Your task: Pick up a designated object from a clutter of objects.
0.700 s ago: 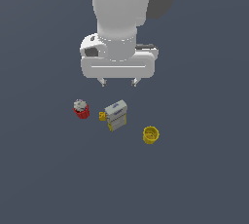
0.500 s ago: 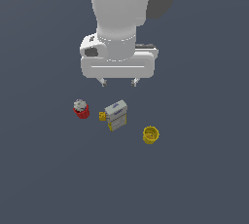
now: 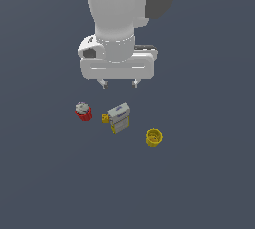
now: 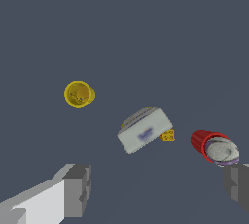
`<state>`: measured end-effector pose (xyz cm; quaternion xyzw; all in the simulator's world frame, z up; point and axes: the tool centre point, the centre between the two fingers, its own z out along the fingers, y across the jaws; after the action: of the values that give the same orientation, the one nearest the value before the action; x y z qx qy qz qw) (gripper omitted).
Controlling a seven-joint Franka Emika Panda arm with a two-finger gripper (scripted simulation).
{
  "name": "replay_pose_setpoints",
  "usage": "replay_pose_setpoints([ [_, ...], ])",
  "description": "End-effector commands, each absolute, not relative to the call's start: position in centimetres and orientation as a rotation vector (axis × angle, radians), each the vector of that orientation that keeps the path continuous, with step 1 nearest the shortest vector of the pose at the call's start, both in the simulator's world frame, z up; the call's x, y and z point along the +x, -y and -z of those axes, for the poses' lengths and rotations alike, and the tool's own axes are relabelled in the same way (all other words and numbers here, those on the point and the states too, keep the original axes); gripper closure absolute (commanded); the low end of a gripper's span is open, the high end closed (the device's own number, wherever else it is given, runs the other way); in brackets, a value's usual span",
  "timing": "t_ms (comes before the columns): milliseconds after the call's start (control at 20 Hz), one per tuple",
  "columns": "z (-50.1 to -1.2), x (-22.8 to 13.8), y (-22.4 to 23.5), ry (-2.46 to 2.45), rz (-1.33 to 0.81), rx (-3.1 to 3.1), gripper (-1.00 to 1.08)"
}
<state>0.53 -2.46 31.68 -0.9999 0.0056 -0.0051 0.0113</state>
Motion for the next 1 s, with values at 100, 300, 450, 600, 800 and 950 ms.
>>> replay_pose_setpoints([
  [100, -31.4, 0.7, 2.3, -0.012, 0.015, -3.12, -0.92],
  [300, -30.3, 1.4, 1.6, 0.008, 0.014, -3.125, -0.92],
  [450, -29.1, 2.1, 0.9, 0.032, 0.012, -3.131, -0.92],
  [600, -27.3, 3.0, -0.2, 0.064, 0.01, -3.137, -0.92],
  [800, -24.2, 4.4, -2.2, 0.121, 0.007, -3.144, -0.92],
  [950, -21.2, 5.4, -4.2, 0.174, 0.005, -3.146, -0.92],
])
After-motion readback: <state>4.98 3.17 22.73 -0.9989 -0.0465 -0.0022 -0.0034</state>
